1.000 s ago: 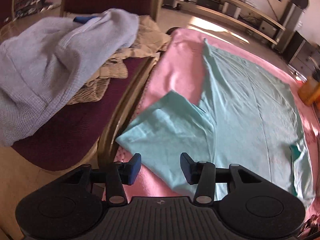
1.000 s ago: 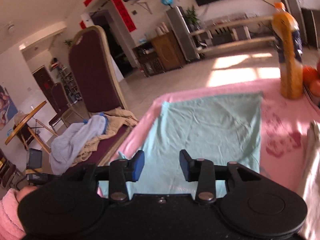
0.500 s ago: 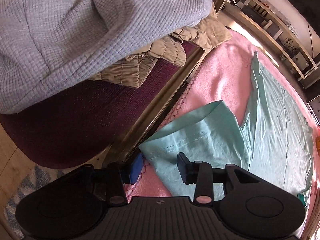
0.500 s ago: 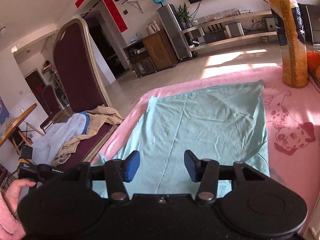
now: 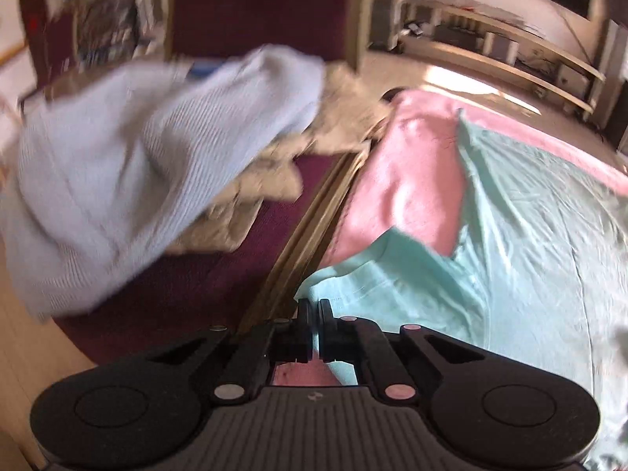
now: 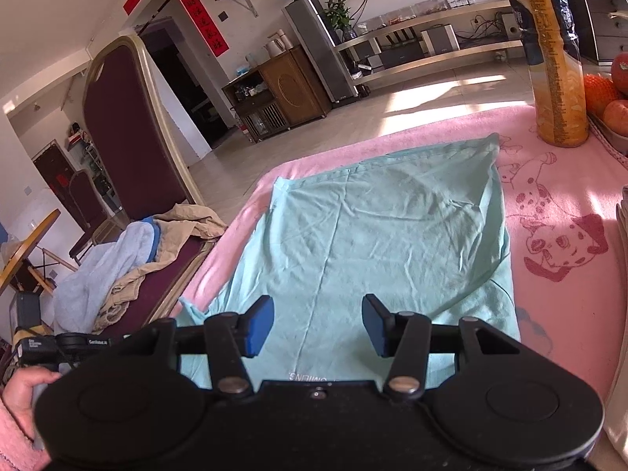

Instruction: Fold clothes

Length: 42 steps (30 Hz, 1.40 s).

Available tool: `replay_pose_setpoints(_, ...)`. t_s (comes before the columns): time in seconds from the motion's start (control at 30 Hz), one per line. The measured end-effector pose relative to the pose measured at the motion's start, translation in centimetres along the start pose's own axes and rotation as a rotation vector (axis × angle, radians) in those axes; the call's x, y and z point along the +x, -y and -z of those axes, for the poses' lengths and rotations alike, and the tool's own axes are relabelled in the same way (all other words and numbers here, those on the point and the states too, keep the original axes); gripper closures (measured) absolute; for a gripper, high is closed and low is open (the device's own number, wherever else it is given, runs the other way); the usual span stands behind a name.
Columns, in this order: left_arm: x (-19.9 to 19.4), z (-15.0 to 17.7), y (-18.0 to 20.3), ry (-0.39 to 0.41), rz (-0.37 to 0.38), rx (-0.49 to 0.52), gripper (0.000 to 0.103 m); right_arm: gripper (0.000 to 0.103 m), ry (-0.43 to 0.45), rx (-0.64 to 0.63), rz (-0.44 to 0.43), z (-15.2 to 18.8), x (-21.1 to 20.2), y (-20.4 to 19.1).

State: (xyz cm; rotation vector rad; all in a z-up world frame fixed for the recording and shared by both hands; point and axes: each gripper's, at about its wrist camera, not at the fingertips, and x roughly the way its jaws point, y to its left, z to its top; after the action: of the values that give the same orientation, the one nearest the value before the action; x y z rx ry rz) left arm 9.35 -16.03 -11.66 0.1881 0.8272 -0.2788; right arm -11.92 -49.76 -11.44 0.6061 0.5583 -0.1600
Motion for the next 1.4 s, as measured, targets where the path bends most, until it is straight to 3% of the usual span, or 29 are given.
replay_pose_setpoints(0.17, -2.6, -0.5, 6.5, 0.15, 0.014, 0.25, 0.101, 0.055, 0.003, 0.057, 0.009, -0.3, -0.6, 1.0)
replay_pose_setpoints(0.3, -4.4, 1.5, 13.1, 0.229, 0.072, 0.508, 0.101, 0.055, 0.005, 0.103, 0.016, -0.6, -1.0, 1.8)
replay_pose_setpoints(0.4, -4.8, 5.6, 17.9, 0.231, 0.118, 0.764, 0.099, 0.055, 0.006, 0.138, 0.023, -0.8, -1.3, 2.5)
replay_pose_setpoints(0.43, -4.7, 7.2, 19.1, 0.205, 0.134, 0.849, 0.089, 0.055, 0.007, 0.148, 0.03, -1.0, -1.3, 2.8)
replay_pose_setpoints(0.53, -4.7, 10.5, 19.8, 0.15, 0.127, 0.983, 0.086, 0.054, 0.0, 0.172, 0.035, -1.0, -1.5, 3.4)
replay_pose_setpoints(0.63, -6.2, 10.6, 17.8, 0.142, 0.146, 0.946, 0.08, 0.054, -0.006, 0.176, 0.023, -1.1, -1.9, 3.5)
replay_pose_setpoints(0.73, -7.6, 8.9, 14.8, 0.119, 0.166, 0.828, 0.066, 0.054, -0.006, 0.155, 0.031, -1.2, -2.8, 3.1)
replay_pose_setpoints(0.8, -7.6, 6.7, 12.0, 0.1, 0.173, 0.677, 0.066, 0.053, -0.004, 0.169, 0.027, -1.3, -4.2, 2.9)
replay_pose_setpoints(0.87, -7.4, 4.9, 9.2, 0.085, 0.192, 0.512, 0.067, 0.048, -0.001, 0.207, -0.007, -1.2, -6.0, 3.1)
replay_pose_setpoints(0.93, -6.1, 3.8, 7.4, 0.06, 0.211, 0.4, 0.085, 0.04, -0.011, 0.269, -0.055, -0.4, -7.0, 4.1)
replay_pose_setpoints(0.97, -5.3, 3.4, 7.0, 0.043, 0.217, 0.366, 0.09, 0.04, -0.042, 0.276, -0.021, 0.1, -6.3, 4.4)
replay_pose_setpoints(1.0, -4.4, 3.3, 7.1, 0.031, 0.238, 0.344, 0.093, 0.043, -0.073, 0.283, 0.014, 0.6, -5.6, 4.7)
replay_pose_setpoints(1.1, -1.4, 3.5, 7.9, -0.024, 0.291, 0.307, 0.095, 0.093, -0.166, 0.303, 0.118, 2.2, -3.4, 5.8)
replay_pose_setpoints(1.17, 0.4, 4.3, 8.8, -0.072, 0.289, 0.316, 0.097, 0.093, -0.228, 0.316, 0.187, 3.2, -2.0, 6.5)
replay_pose_setpoints(1.23, 1.7, 5.7, 9.3, -0.115, 0.208, 0.402, 0.095, 0.093, -0.281, 0.287, 0.261, 4.1, -1.2, 6.8)
replay_pose_setpoints(1.27, 1.5, 6.2, 9.3, -0.092, 0.176, 0.442, 0.09, 0.093, -0.305, 0.26, 0.299, 4.5, -1.0, 6.8)
replay_pose_setpoints(1.3, 1.3, 6.2, 9.1, -0.103, 0.13, 0.46, 0.089, 0.103, -0.328, 0.233, 0.338, 5.0, -0.8, 6.9)
replay_pose_setpoints(1.37, 1.7, 6.1, 8.7, -0.12, 0.023, 0.474, 0.091, 0.103, -0.344, 0.207, 0.407, 5.2, -1.0, 6.9)
replay_pose_setpoints(1.4, 1.9, 5.9, 7.9, -0.129, 0.013, 0.44, 0.092, 0.103, -0.341, 0.198, 0.45, 5.3, -1.3, 6.9)
